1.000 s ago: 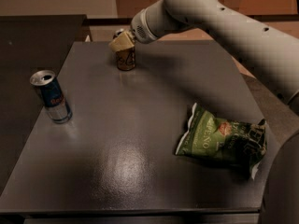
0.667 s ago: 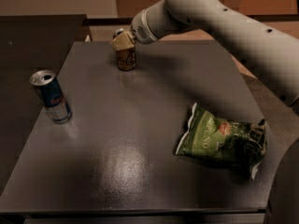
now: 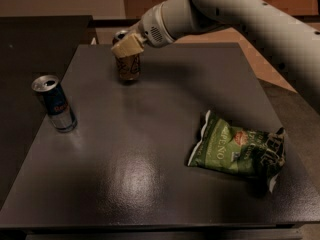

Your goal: Move orange can near redbull can

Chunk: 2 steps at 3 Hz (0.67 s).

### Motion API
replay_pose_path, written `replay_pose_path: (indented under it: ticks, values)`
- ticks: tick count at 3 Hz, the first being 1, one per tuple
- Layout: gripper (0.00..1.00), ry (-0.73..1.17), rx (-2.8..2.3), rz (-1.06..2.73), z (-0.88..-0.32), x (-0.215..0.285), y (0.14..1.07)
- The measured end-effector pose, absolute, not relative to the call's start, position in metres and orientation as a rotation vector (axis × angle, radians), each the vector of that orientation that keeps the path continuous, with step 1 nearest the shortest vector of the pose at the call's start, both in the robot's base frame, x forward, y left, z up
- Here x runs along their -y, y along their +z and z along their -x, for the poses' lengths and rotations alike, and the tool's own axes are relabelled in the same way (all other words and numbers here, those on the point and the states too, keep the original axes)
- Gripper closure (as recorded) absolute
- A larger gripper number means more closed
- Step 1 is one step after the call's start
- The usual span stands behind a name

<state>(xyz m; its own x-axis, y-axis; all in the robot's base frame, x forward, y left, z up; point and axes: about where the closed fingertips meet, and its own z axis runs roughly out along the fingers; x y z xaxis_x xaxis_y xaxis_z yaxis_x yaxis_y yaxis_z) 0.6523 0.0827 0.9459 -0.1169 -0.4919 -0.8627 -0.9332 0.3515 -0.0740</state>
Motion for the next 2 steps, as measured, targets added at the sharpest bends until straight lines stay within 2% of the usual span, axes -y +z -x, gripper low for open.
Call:
replay_pose_path:
  ticks: [2]
  values:
    - [1.00, 0.811, -1.602, 1.579, -0.556, -0.110, 0.937]
